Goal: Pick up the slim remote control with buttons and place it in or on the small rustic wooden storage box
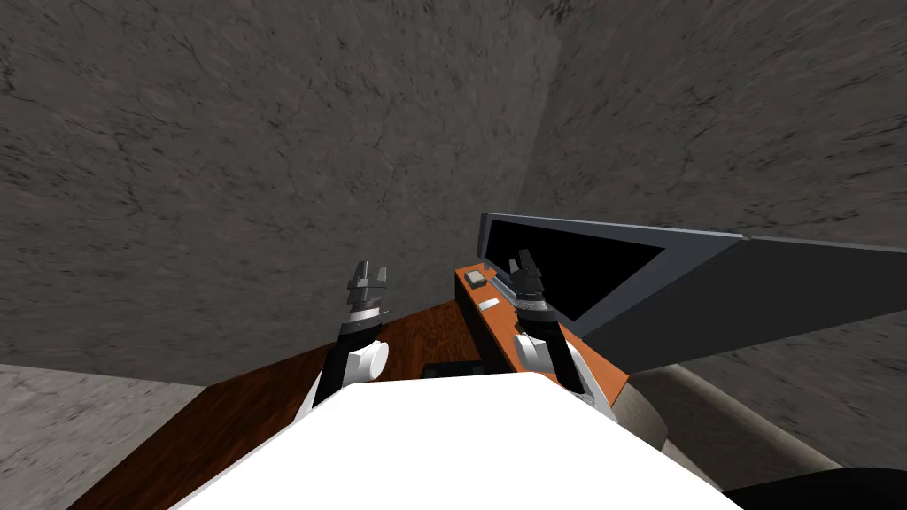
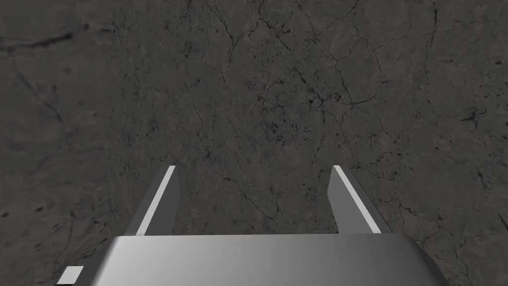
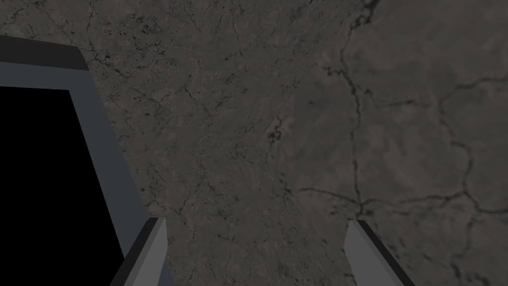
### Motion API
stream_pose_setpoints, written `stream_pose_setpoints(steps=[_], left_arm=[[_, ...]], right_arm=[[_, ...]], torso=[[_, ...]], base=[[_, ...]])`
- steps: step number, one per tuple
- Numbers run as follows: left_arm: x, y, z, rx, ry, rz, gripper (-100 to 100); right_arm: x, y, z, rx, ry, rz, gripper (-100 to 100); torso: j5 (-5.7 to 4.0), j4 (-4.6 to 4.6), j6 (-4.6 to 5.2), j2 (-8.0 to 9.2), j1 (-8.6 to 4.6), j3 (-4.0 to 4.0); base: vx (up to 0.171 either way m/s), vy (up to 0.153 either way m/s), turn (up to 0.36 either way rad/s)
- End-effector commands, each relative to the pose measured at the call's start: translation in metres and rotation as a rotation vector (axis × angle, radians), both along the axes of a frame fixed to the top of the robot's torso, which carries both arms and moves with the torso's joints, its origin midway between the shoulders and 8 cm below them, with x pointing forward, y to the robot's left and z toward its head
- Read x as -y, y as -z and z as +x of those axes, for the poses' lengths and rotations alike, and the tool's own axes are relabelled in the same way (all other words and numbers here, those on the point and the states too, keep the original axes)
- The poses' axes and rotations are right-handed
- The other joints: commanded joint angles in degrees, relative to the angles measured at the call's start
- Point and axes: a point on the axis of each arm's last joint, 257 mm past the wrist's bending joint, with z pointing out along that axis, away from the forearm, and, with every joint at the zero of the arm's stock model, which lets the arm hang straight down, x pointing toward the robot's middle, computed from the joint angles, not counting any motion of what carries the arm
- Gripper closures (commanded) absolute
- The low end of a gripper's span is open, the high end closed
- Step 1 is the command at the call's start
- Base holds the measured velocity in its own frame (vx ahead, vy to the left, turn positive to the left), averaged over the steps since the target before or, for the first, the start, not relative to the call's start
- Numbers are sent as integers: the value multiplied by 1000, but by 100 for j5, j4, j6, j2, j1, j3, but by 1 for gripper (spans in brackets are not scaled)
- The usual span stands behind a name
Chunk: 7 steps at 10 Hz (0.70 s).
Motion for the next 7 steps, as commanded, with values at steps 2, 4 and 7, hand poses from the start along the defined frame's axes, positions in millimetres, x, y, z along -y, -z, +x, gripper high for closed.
stream_pose_setpoints(steps=[2,4,7], left_arm=[[0,0,0,0,0,0,0],[0,0,0,0,0,0,0],[0,0,0,0,0,0,0]], right_arm=[[-9,16,5,-30,-15,-66,-100],[-22,45,12,-82,-40,-164,-100],[-33,91,19,-161,-63,-302,-100]], torso=[[3,-1,-2,-2,16,-1],[8,-5,-2,-21,37,-12],[11,-6,-1,-22,51,-13]], base=[[18,67,83],[69,115,129],[60,128,129]])
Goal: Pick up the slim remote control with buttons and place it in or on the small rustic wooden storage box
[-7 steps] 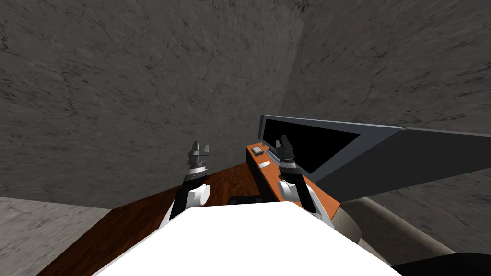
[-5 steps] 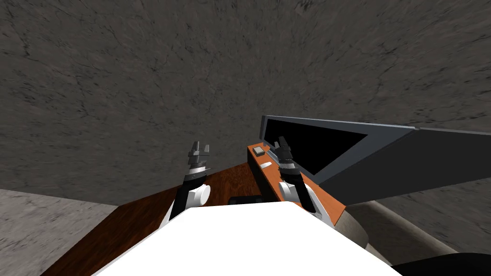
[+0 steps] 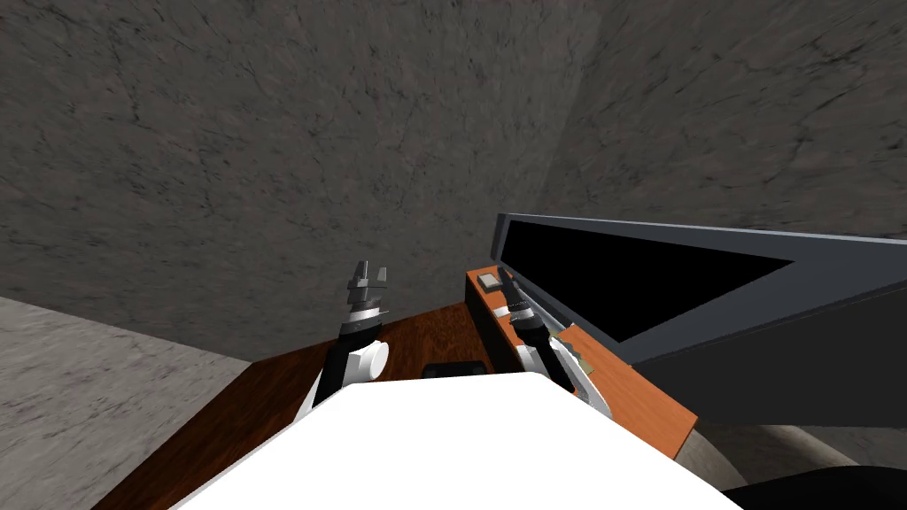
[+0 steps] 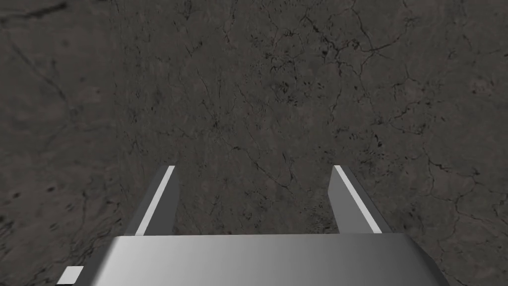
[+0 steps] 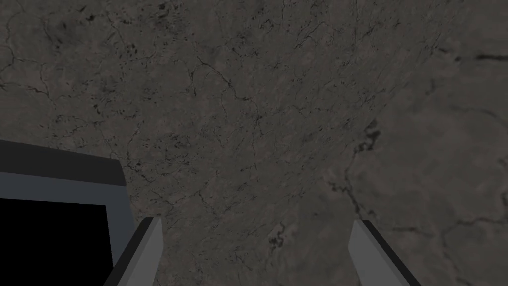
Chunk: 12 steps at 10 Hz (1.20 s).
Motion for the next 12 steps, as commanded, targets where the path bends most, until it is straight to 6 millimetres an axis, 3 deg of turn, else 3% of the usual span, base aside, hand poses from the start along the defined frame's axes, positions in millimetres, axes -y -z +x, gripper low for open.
stream_pose_setpoints(steps=[1,4,5,7,8,9,10,11,12], left_arm=[[0,0,0,0,0,0,0],[0,0,0,0,0,0,0],[0,0,0,0,0,0,0],[0,0,0,0,0,0,0],[0,0,0,0,0,0,0],[0,0,0,0,0,0,0],[0,0,0,0,0,0,0],[0,0,0,0,0,0,0],[0,0,0,0,0,0,0]], right_arm=[[-3,28,2,-47,-12,-89,-100],[-6,97,3,-161,-36,-275,-100],[-7,98,2,-161,-38,-293,-100],[-7,146,-4,-232,-68,-437,-100],[-6,155,-4,-248,-67,-455,-100],[-5,179,-10,-281,-87,-534,-100],[-4,185,-11,-292,-87,-541,-100],[-4,209,-18,-322,-112,-625,-100],[-1,217,-19,-339,-111,-630,-100]], torso=[[0,0,0,0,0,0],[-3,-1,0,-6,-16,-3],[-4,-1,1,-2,-19,-2],[-7,2,2,9,-36,5],[-8,1,0,1,-38,1],[-8,1,3,3,-42,1],[-7,2,1,7,-35,4],[-8,2,5,10,-39,6],[-8,2,1,6,-42,4]], base=[[59,110,151],[72,84,202],[46,37,49],[58,28,175],[61,12,93],[49,33,188],[41,20,62],[55,16,170],[52,5,76]])
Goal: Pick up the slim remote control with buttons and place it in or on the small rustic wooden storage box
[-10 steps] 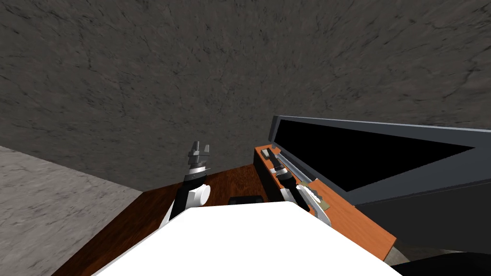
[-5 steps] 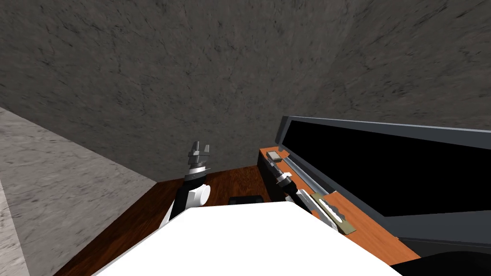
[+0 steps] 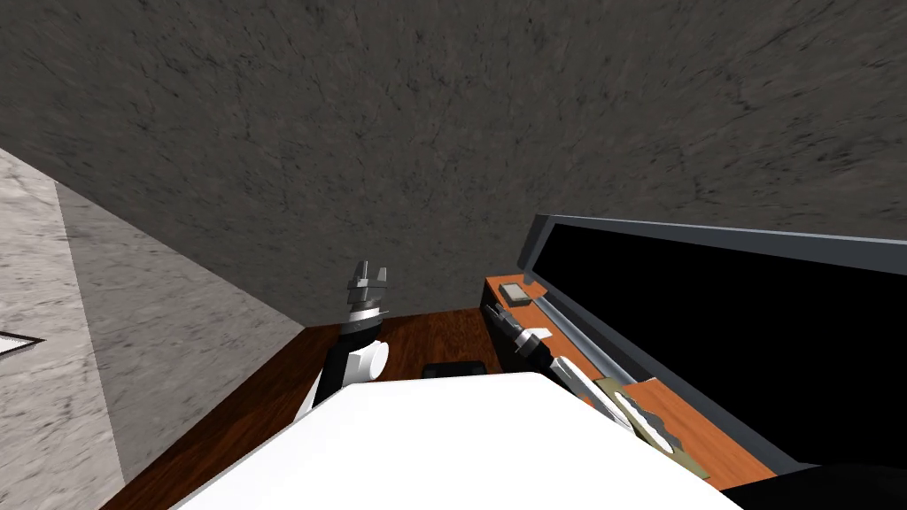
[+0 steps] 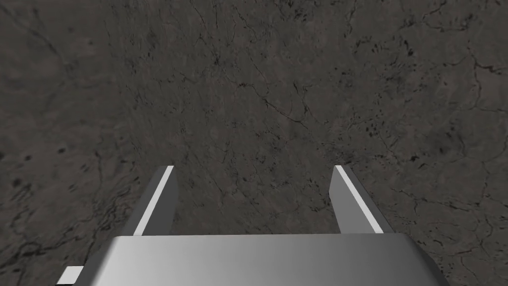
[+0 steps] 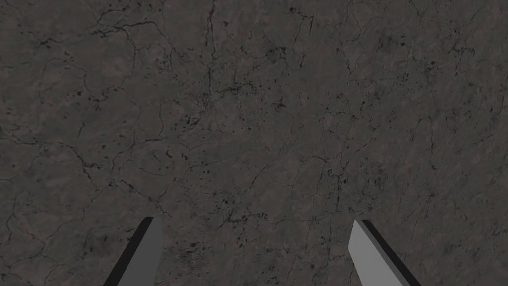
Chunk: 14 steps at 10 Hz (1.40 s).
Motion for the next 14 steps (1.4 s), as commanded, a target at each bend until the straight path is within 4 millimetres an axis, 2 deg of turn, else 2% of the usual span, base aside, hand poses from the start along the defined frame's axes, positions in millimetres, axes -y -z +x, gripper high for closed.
stream_pose_setpoints(steps=[1,2,3,4,5,6,7,8,9,10,11,13,14], left_arm=[[0,0,0,0,0,0,0],[0,0,0,0,0,0,0],[0,0,0,0,0,0,0],[0,0,0,0,0,0,0],[0,0,0,0,0,0,0],[0,0,0,0,0,0,0],[0,0,0,0,0,0,0],[0,0,0,0,0,0,0],[0,0,0,0,0,0,0],[0,0,0,0,0,0,0],[0,0,0,0,0,0,0],[0,0,0,0,0,0,0],[0,0,0,0,0,0,0]], right_arm=[[3,35,-12,-63,-26,-93,-100],[2,36,-12,-63,-31,-105,-100],[9,67,-26,-115,-59,-184,-100],[8,69,-27,-114,-64,-195,-100],[14,95,-41,-157,-100,-275,-100],[16,100,-43,-166,-101,-286,-100],[21,122,-58,-198,-143,-363,-100],[26,131,-62,-217,-142,-376,-100],[33,151,-78,-247,-186,-451,-100],[38,159,-83,-267,-186,-466,-100],[49,180,-101,-305,-226,-536,-100],[52,186,-105,-315,-232,-554,-100],[65,206,-126,-354,-279,-632,-100]], torso=[[0,0,0,0,0,0],[-1,0,-4,-1,1,-1],[1,1,0,3,1,2],[0,1,-2,3,1,2],[0,1,0,4,-1,2],[0,0,-3,0,0,0],[0,0,0,0,-3,0],[-1,0,-3,-1,-5,0],[-1,1,1,2,-4,1],[-1,0,-2,0,-3,0],[0,1,2,3,-3,2],[-1,0,1,1,-6,0],[-1,2,2,8,-2,5]], base=[[52,10,150],[38,7,82],[43,10,130],[45,0,98],[59,4,195],[52,-6,85],[51,-9,184],[45,-8,86],[52,-3,180],[47,-6,84],[56,-10,159],[36,-12,39],[41,3,169]])
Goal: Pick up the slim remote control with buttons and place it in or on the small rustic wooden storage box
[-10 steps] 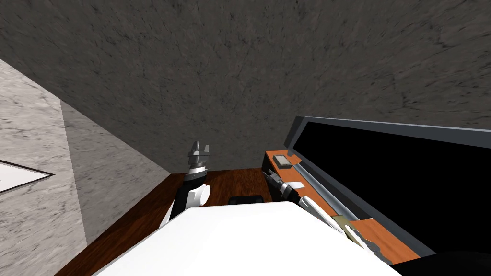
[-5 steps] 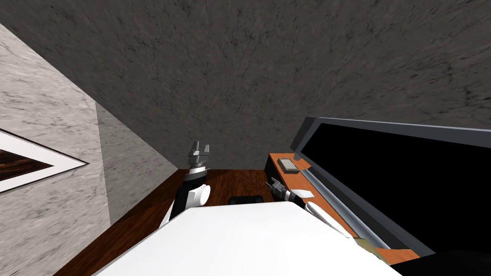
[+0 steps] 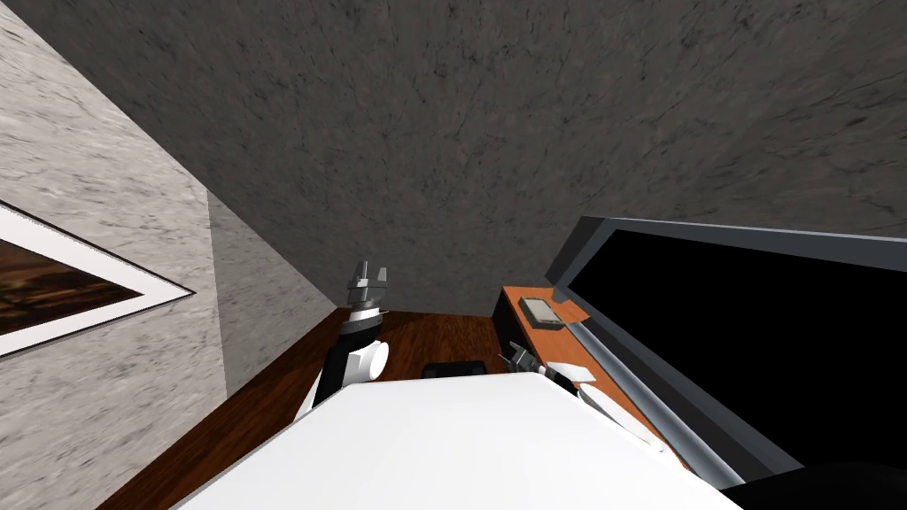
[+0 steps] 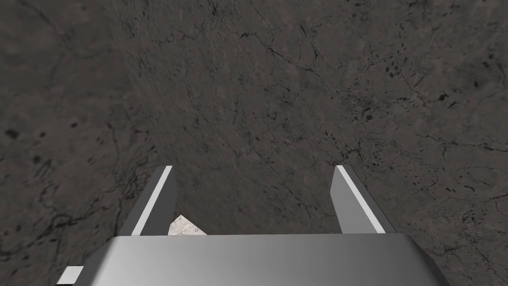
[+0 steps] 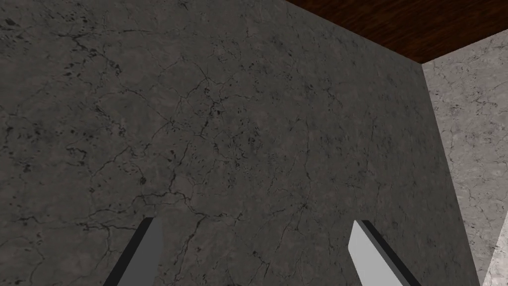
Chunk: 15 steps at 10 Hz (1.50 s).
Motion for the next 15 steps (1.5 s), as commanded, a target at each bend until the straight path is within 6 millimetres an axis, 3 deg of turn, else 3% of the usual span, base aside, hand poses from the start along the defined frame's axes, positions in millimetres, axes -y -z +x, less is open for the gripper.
stream_pose_setpoints(steps=[1,2,3,4,5,7,9,10,11,12,14,15], left_arm=[[0,0,0,0,0,0,0],[0,0,0,0,0,0,0],[0,0,0,0,0,0,0],[0,0,0,0,0,0,0],[0,0,0,0,0,0,0],[0,0,0,0,0,0,0],[0,0,0,0,0,0,0],[0,0,0,0,0,0,0],[0,0,0,0,0,0,0],[0,0,0,0,0,0,0],[0,0,0,0,0,0,0],[0,0,0,0,0,0,0]], right_arm=[[3,14,-12,-26,-27,-44,-100],[18,31,-32,-69,-70,-111,-100],[20,35,-35,-76,-75,-123,-100],[38,51,-58,-121,-117,-189,-100],[39,53,-59,-124,-124,-198,-100],[57,68,-83,-171,-173,-269,-100],[94,88,-124,-250,-256,-385,-100],[97,91,-129,-259,-267,-399,-100],[118,98,-150,-299,-308,-455,-100],[118,98,-150,-300,-312,-458,-100],[156,106,-187,-372,-390,-560,-100],[157,107,-188,-373,-398,-566,-100]], torso=[[0,0,0,0,0,0],[-1,0,2,0,-1,0],[-2,0,-1,-2,-5,-1],[-2,-1,4,-2,-7,-1],[-1,-1,1,-7,-5,-4],[-2,-1,0,-5,-7,-3],[-1,0,1,0,-9,0],[-3,-1,-1,-5,-15,-3],[-3,-1,5,-3,-11,-2],[-1,0,3,2,-8,0],[-2,1,3,7,-7,3],[-2,2,2,6,-14,3]], base=[[40,-9,101],[44,-18,202],[46,-26,83],[64,-14,131],[51,-14,94],[40,-24,122],[46,-37,215],[42,-40,63],[32,-27,93],[20,-26,63],[18,-40,151],[12,-49,75]])
